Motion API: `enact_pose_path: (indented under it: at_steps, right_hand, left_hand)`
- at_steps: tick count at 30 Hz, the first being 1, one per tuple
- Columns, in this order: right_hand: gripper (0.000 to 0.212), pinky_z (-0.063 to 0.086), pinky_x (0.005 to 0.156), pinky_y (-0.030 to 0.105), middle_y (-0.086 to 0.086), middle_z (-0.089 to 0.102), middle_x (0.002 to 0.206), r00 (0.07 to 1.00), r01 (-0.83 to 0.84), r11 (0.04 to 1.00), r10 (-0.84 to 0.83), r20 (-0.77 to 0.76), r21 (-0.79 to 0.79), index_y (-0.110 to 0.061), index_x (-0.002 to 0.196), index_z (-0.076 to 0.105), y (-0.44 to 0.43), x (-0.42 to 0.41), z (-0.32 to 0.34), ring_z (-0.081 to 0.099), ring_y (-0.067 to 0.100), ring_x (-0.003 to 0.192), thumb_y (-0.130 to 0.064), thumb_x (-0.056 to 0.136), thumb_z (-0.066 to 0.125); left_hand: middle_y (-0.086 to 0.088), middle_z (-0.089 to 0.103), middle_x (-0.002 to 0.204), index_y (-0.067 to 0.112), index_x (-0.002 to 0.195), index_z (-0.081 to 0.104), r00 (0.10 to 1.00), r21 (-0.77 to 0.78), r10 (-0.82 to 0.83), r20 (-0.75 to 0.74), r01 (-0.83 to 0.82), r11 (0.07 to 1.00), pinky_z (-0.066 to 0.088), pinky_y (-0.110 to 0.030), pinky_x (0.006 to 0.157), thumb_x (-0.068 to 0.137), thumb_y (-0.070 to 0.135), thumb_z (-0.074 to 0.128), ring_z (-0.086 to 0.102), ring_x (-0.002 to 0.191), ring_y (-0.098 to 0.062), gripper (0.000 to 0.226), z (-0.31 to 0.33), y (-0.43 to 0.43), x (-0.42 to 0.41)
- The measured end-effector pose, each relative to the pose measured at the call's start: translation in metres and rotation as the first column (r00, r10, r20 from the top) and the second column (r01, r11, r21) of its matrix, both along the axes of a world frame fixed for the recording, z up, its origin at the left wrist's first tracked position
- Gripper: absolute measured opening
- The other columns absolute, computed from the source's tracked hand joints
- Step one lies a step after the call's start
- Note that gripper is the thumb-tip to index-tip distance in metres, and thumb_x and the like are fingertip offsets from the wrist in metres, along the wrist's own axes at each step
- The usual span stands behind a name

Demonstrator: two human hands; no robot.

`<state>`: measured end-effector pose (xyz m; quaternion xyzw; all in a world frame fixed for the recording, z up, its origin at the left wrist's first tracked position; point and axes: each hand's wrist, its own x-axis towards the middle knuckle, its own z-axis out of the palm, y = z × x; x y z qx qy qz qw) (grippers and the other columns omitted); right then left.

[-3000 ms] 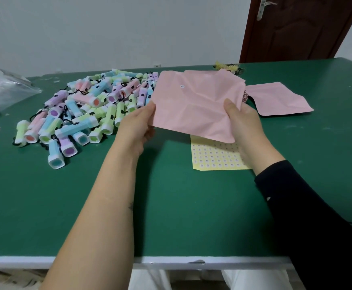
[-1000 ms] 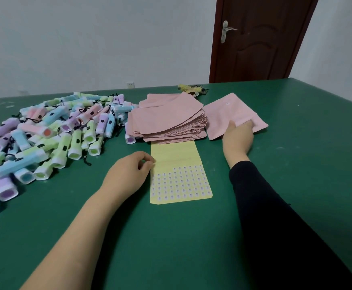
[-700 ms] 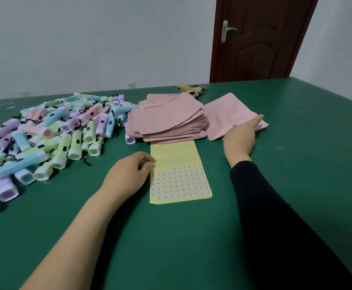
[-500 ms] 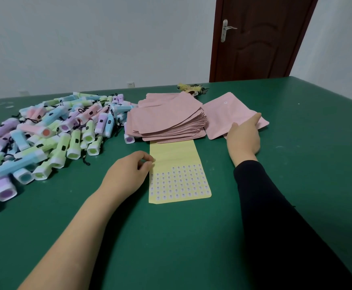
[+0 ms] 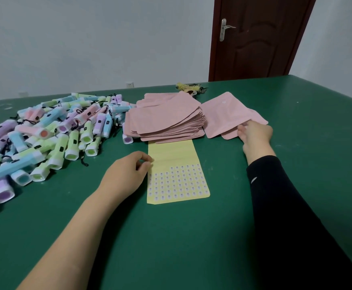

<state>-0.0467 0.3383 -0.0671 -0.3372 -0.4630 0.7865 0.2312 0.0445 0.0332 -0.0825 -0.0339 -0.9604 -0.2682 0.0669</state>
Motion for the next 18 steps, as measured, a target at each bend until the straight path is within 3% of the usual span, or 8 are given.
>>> enact_pose_path:
  at_steps: [2,4,6,9,12,15,18]
  right_hand:
    - [0.026,0.059,0.069,0.031,0.004,0.063,0.077,1.0,0.008,0.999,-0.009,0.012,0.031,-0.008,0.073,0.052,-0.0016,-0.002,-0.0021,0.067,0.023,0.076,0.007,0.088,0.037]
    - [0.025,0.057,0.083,0.037,0.008,0.066,0.089,0.999,0.035,0.996,-0.038,0.029,0.08,-0.004,0.088,0.058,-0.004,-0.0031,-0.0048,0.064,0.026,0.085,0.006,0.088,0.035]
    - [0.032,0.055,0.081,0.034,0.014,0.067,0.11,0.996,0.071,0.987,-0.079,0.049,0.144,-0.002,0.108,0.061,-0.005,-0.0034,-0.0068,0.061,0.026,0.086,0.004,0.089,0.036]
    - [0.034,0.051,0.073,0.03,0.017,0.062,0.121,0.992,0.088,0.973,-0.105,0.069,0.211,-0.001,0.113,0.06,-0.0063,-0.002,-0.0085,0.057,0.025,0.081,0.003,0.089,0.037]
    - [0.035,0.055,0.083,0.035,0.013,0.057,0.128,0.992,0.078,0.972,-0.099,0.083,0.224,-0.002,0.119,0.059,-0.0085,0.0008,-0.0083,0.059,0.026,0.086,-0.001,0.09,0.039]
    - [0.031,0.054,0.092,0.04,0.014,0.06,0.124,0.992,0.054,0.967,-0.079,0.095,0.249,-0.003,0.114,0.06,-0.009,0.0033,-0.0077,0.063,0.029,0.101,-0.003,0.091,0.04]
    - [0.021,0.051,0.094,0.039,0.019,0.064,0.116,0.988,0.001,0.939,-0.053,0.143,0.344,-0.008,0.084,0.061,-0.0065,0.001,-0.008,0.055,0.033,0.117,-0.004,0.09,0.041]
  left_hand:
    - [0.019,0.056,0.07,0.036,0.104,0.063,1.0,0.004,0.001,0.001,-0.001,1.0,0.031,-0.023,0.052,0.099,0.032,0.05,0.049,0.06,0.001,0.014,-0.0004,-0.0004,-0.0002]
    - [0.019,0.056,0.07,0.036,0.104,0.063,1.0,0.005,0.001,0.004,-0.001,1.0,0.031,-0.023,0.052,0.099,0.032,0.05,0.048,0.06,0.001,0.014,-0.0006,-0.0006,-0.0004]
    - [0.019,0.055,0.069,0.036,0.104,0.063,1.0,0.007,0.001,0.002,-0.001,1.0,0.031,-0.023,0.052,0.099,0.032,0.05,0.048,0.06,0.001,0.014,-0.0006,-0.0007,-0.0005]
    - [0.019,0.056,0.068,0.036,0.104,0.063,1.0,0.005,-0.001,0.0,0.001,1.0,0.031,-0.024,0.051,0.099,0.032,0.05,0.048,0.059,0.0,0.014,-0.0004,-0.0008,0.0003]
    - [0.017,0.057,0.069,0.036,0.104,0.063,1.0,0.004,-0.001,0.002,0.001,1.0,0.031,-0.024,0.051,0.099,0.032,0.05,0.049,0.058,-0.001,0.014,-0.0002,-0.0009,0.001]
    - [0.017,0.059,0.072,0.035,0.104,0.063,1.0,0.005,-0.004,0.006,0.004,1.0,0.032,-0.025,0.052,0.099,0.032,0.05,0.05,0.058,-0.002,0.014,0.0002,-0.0006,0.0011]
    - [0.017,0.059,0.073,0.036,0.105,0.062,1.0,0.003,-0.008,0.011,0.008,1.0,0.032,-0.025,0.052,0.099,0.033,0.05,0.05,0.059,-0.002,0.014,0.0002,-0.001,0.0017]
